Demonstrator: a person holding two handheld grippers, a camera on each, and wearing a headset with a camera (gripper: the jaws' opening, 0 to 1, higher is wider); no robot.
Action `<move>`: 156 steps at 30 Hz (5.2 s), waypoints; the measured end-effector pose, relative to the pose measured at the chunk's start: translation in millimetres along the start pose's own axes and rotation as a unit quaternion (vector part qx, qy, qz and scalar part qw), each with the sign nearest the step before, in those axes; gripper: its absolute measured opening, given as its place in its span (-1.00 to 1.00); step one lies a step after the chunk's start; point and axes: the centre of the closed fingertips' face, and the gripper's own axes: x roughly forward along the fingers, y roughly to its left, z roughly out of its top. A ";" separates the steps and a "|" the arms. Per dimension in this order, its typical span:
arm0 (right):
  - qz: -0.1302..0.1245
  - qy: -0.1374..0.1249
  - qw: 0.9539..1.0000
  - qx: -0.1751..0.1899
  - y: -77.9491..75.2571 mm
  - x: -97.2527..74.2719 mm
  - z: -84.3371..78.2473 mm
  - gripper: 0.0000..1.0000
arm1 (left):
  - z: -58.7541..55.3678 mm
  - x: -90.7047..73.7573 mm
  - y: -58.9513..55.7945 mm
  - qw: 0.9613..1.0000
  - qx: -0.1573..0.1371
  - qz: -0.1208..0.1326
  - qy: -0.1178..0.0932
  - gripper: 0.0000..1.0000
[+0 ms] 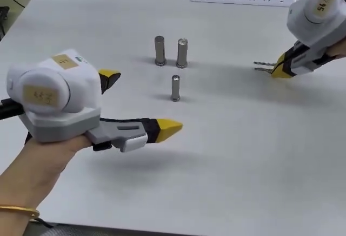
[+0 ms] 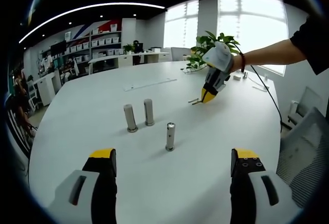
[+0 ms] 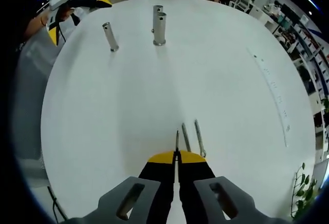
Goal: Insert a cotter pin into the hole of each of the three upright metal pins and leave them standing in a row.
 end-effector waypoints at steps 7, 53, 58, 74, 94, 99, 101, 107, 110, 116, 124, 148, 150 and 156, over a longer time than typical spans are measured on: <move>-0.014 -0.032 0.999 -0.016 9.0 -11.1 11.8 -1.00 | 4.8 -1.0 -4.0 1.000 -0.012 -0.013 -0.005 0.57; -0.065 -0.206 0.950 -0.226 135.4 -64.3 133.2 -1.00 | 37.4 21.3 -58.0 0.989 -0.096 -0.106 -0.025 -0.49; -0.069 -0.216 0.945 -0.235 139.9 -67.0 139.9 -1.00 | 43.0 20.6 -59.4 0.982 -0.146 -0.116 -0.035 -0.59; -0.079 -0.230 0.935 -0.260 148.3 -72.5 150.5 -1.00 | 53.0 18.6 -71.0 0.968 -0.191 -0.149 -0.057 -0.86; -0.080 -0.223 0.931 -0.280 154.7 -71.9 152.9 -1.00 | 49.8 18.9 -72.1 0.970 -0.182 -0.149 -0.054 -1.00; -0.083 -0.224 0.929 -0.284 156.2 -72.2 153.2 -1.00 | 49.5 18.3 -72.2 0.972 -0.169 -0.153 -0.055 -1.00; -0.085 -0.226 0.929 -0.280 156.0 -72.4 153.4 -1.00 | 50.0 18.4 -72.4 0.974 -0.157 -0.151 -0.057 -1.00; -0.081 -0.233 0.933 -0.261 155.8 -73.1 153.5 -1.00 | 50.7 17.8 -73.2 0.978 -0.130 -0.149 -0.064 -1.00; -0.077 -0.236 0.935 -0.255 157.2 -73.3 152.6 -1.00 | 50.3 17.5 -74.3 0.979 -0.122 -0.151 -0.064 -1.00; -0.055 -0.249 0.943 -0.212 158.7 -72.5 150.5 -0.96 | 47.1 16.8 -73.9 0.980 -0.108 -0.154 -0.064 -1.00; -0.014 -0.283 0.955 -0.087 151.3 -70.6 145.6 -0.91 | 41.5 11.5 -69.3 0.986 -0.037 -0.145 -0.068 -1.00; 0.147 -0.338 0.927 0.071 182.3 -77.5 138.9 -0.92 | 45.6 -0.6 -93.9 0.969 0.040 -0.225 -0.097 -1.00; 0.151 -0.337 0.927 0.068 185.3 -77.3 139.0 -0.93 | 45.4 -1.5 -96.4 0.967 0.040 -0.232 -0.097 -1.00; 0.161 -0.340 0.925 0.057 191.6 -79.9 141.6 -1.00 | 43.2 -3.1 -101.5 0.965 0.039 -0.243 -0.094 -1.00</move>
